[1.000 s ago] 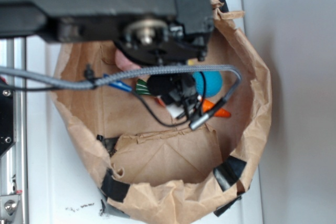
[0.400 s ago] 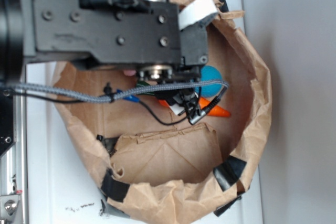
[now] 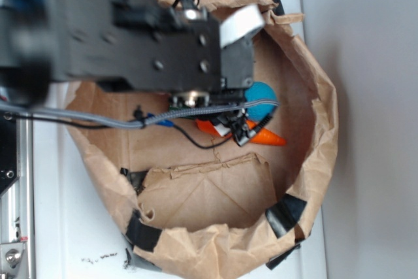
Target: Grab the pink bunny.
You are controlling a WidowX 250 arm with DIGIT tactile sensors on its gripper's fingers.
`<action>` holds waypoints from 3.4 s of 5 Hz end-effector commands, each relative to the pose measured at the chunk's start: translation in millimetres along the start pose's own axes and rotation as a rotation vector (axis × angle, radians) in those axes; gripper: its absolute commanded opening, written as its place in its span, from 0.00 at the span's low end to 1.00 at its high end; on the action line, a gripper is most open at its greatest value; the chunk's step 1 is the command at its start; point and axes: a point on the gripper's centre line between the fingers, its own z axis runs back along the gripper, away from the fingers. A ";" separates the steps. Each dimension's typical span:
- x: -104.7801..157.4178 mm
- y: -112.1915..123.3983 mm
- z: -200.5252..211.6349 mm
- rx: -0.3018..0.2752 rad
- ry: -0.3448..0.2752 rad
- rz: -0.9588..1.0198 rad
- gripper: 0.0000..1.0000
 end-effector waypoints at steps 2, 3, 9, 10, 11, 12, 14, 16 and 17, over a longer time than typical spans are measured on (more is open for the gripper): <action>6.9 25.1 -32.9 0.049 -0.081 -0.003 1.00; 1.4 28.2 -22.5 0.034 -0.036 -0.008 0.52; 8.4 27.8 37.9 -0.088 0.081 -0.001 1.00; 13.4 27.3 28.6 -0.064 0.098 0.053 1.00; 13.9 28.9 17.7 -0.061 0.115 0.094 1.00; 7.5 31.9 5.3 -0.059 0.091 0.092 1.00; -0.1 23.5 -35.2 -0.015 0.040 0.059 1.00; -10.3 29.9 -39.5 0.008 0.042 0.069 0.00; -11.1 29.5 -38.8 -0.016 0.059 0.073 0.00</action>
